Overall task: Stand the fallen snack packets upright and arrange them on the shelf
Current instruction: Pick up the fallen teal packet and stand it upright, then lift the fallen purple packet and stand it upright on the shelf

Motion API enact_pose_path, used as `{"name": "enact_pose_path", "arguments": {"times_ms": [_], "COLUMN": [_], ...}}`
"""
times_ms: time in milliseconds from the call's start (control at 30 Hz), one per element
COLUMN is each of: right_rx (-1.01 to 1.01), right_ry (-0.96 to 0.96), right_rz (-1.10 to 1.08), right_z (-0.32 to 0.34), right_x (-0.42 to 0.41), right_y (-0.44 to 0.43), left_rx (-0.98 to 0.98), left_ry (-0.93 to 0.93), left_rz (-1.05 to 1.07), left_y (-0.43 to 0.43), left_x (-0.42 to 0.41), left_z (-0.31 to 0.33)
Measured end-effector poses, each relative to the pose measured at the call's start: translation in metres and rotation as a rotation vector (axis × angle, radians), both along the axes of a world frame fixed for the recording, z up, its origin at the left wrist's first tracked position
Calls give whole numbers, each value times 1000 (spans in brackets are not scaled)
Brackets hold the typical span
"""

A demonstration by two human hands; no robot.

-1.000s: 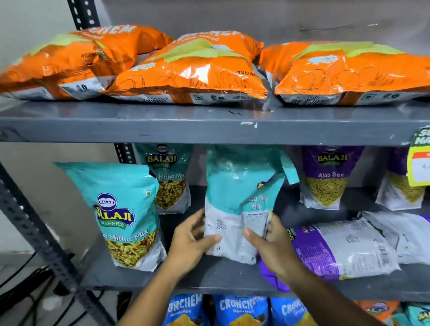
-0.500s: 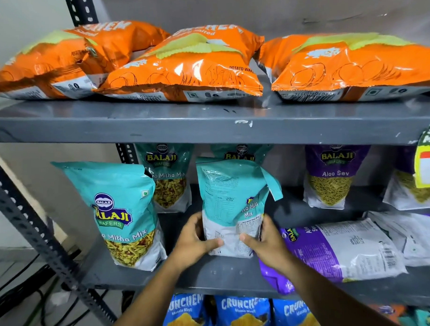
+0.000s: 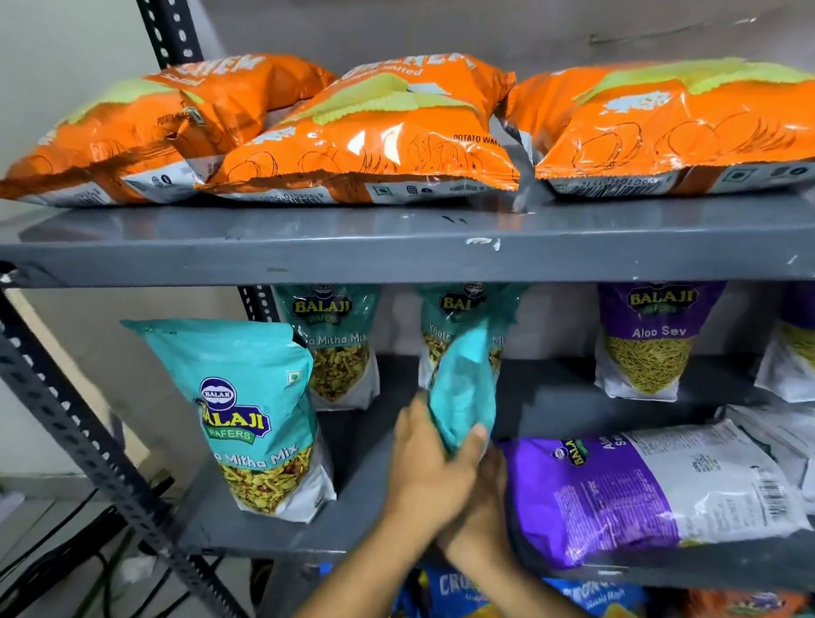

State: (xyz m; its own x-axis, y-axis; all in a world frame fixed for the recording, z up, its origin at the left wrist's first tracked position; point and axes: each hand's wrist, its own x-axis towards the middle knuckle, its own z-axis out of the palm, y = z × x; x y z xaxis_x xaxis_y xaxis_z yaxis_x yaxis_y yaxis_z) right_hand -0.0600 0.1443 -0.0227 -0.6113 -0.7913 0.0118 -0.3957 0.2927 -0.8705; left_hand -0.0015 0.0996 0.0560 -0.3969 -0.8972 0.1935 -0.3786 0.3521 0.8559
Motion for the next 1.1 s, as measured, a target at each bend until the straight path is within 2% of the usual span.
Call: {"name": "enact_pose_path", "arguments": {"times_ms": [67,133,200,267,333,400,500,600,667,733,767,833,867,933,967,1033,1100], "right_rx": [-6,44,26,-3,-25,41,128,176,213,253,282,352,374,384,392,482,633], "right_ry": [-18,80,-7,-127,-212,-231,-137,-26,53,274,383,500,517,535,559,596,606], "right_rz": [-45,-27,-10,188,438,581,636,584,496,415,390,359,354,347,366,426,507], "right_z": [0,1,4,8,12,21,26,30,40,49,52,55,55,55,57,58,59], "right_x": [-14,-32,-51,-73,-94,-103,-107,-122,-146,-182,-201,-230,-241,-256,-261,-268,-270], "right_y": [-4,-9,-12,-14,-15,-17,-19,-10,0,9,13,18,19,20,20,20,22], "left_rx": [131,239,194,128,200,267,288,275,309,427,497,702,873,1293,1433,1519,1507], "left_ry": [60,196,238,189,136,118,169,223,318,440,443,283,219,273,353,495,515], "left_rz": [-116,-134,-61,-48,-159,-260,-239,-175,-2,186,206,67,-56,-265,-281,-272,-137], "left_y": [11,8,-8,-33,-56,-65,-71,-65,-43,-7,14,53,69,99,113,128,134], "left_x": [9,20,35,48,52,50,51,47,43,38,35,26,14,-16,-34,-66,-98], "left_z": [-1,-11,-23,-35,-47,-56,-70,-73,-73,-73,-74,-74,-78,-75,-73,-75,-78]}}
